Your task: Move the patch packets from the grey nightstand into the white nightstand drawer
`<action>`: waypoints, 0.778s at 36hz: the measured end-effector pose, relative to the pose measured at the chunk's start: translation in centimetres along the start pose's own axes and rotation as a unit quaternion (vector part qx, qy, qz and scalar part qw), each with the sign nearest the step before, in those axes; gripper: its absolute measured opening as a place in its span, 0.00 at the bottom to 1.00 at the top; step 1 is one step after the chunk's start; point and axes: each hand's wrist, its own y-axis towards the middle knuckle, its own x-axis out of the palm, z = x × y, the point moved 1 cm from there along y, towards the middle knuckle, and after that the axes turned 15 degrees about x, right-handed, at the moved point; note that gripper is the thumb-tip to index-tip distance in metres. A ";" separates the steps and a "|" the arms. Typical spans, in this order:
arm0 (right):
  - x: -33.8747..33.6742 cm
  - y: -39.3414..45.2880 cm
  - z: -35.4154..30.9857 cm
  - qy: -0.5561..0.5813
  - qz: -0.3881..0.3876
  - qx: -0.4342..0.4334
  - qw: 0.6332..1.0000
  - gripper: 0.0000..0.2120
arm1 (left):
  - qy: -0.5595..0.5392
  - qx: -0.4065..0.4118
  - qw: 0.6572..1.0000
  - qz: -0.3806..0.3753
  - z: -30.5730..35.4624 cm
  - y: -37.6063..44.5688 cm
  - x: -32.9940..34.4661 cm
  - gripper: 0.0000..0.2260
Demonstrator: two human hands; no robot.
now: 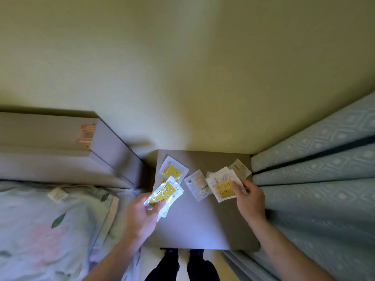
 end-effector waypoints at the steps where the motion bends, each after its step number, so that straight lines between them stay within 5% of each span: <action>1: -0.6 -1.6 -0.2 -0.001 -0.004 -0.001 1.000 0.06 | 0.007 0.005 1.000 0.005 1.5 -1.2 -0.7 0.07; 8: -3.3 -9.5 -0.1 -0.034 -0.037 -0.039 0.998 0.04 | 0.001 -0.025 1.000 0.009 7.8 -8.2 -4.4 0.09; 16: -3.5 -14.5 -0.3 -0.087 -0.160 -0.088 0.979 0.05 | 0.037 -0.017 0.993 0.113 8.7 -17.4 -6.9 0.09; 28: -3.4 -23.7 -0.9 -0.162 -0.363 -0.215 0.892 0.03 | 0.002 -0.066 0.962 0.263 8.3 -32.7 -8.8 0.07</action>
